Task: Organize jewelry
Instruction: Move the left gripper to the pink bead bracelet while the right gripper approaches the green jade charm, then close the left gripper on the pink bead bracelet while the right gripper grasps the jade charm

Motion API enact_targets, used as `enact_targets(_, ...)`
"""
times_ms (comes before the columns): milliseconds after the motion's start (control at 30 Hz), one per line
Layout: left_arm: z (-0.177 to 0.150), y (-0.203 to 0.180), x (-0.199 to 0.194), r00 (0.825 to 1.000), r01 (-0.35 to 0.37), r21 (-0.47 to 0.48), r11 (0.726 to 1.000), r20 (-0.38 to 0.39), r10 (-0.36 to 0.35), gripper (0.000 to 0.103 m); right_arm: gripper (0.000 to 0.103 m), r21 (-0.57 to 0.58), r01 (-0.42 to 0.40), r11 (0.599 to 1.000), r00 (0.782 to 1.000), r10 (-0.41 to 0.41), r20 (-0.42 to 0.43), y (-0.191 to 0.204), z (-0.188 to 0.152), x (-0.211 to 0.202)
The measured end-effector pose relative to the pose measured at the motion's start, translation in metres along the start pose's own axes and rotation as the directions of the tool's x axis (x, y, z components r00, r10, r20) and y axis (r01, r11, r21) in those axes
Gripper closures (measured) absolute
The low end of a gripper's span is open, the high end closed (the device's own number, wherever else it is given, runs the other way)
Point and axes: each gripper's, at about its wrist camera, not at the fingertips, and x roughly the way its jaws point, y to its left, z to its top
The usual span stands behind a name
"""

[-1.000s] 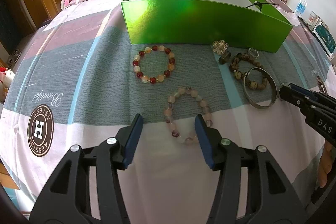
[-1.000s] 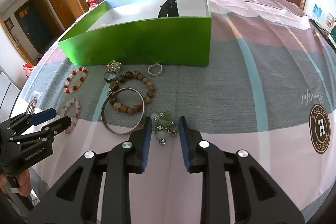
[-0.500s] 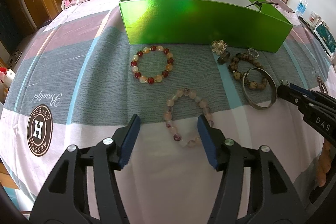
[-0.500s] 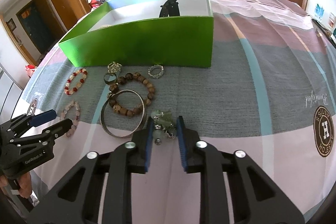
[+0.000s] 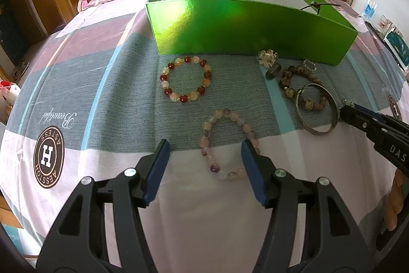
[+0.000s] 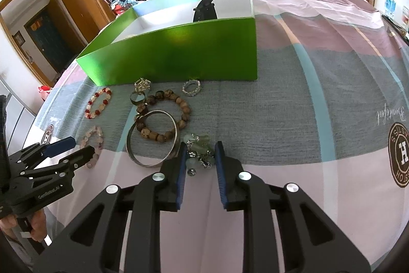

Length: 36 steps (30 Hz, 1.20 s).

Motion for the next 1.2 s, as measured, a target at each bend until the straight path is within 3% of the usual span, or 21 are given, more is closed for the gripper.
enact_targets(167, -0.003, -0.002, -0.001, 1.000, -0.015, -0.019, 1.000, 0.014, 0.015, 0.043, 0.081, -0.024, 0.038, 0.999, 0.999, -0.038, 0.014, 0.006, -0.002, -0.001)
enact_targets(267, -0.005, -0.003, -0.003, 1.000, -0.010, -0.019, 1.000, 0.026, 0.011, 0.048, 0.081, -0.058, 0.062, 0.996, 0.998, -0.061, 0.021, 0.014, -0.004, 0.001)
enact_targets(433, -0.010, -0.012, -0.006, 0.998, 0.009, 0.027, 1.000, 0.060, -0.011, 0.069, 0.081, -0.096, 0.117, 0.988, 0.993, -0.115, 0.031, 0.022, -0.006, 0.001)
enact_targets(600, -0.011, -0.014, -0.008, 0.997, 0.028, 0.053, 0.998, 0.073, -0.032, 0.075, 0.081, -0.116, 0.182, 0.977, 0.983, -0.180, 0.022, 0.029, -0.005, 0.003)
enact_targets(700, -0.013, -0.015, -0.010, 0.996, 0.046, 0.071, 0.996, 0.075, -0.051, 0.093, 0.082, -0.101, 0.193, 0.976, 0.981, -0.193, 0.015, 0.030, -0.004, 0.000)
enact_targets(800, -0.013, -0.016, -0.011, 0.997, 0.047, 0.079, 0.996, 0.064, -0.052, 0.095, 0.089, -0.092, 0.200, 0.976, 0.980, -0.198, 0.030, 0.031, -0.001, -0.007)
enact_targets(1200, -0.006, -0.014, -0.033, 0.992, 0.068, 0.077, 0.995, 0.106, -0.076, 0.095, 0.089, -0.083, 0.182, 0.980, 0.980, -0.173, 0.102, 0.037, 0.012, -0.034)
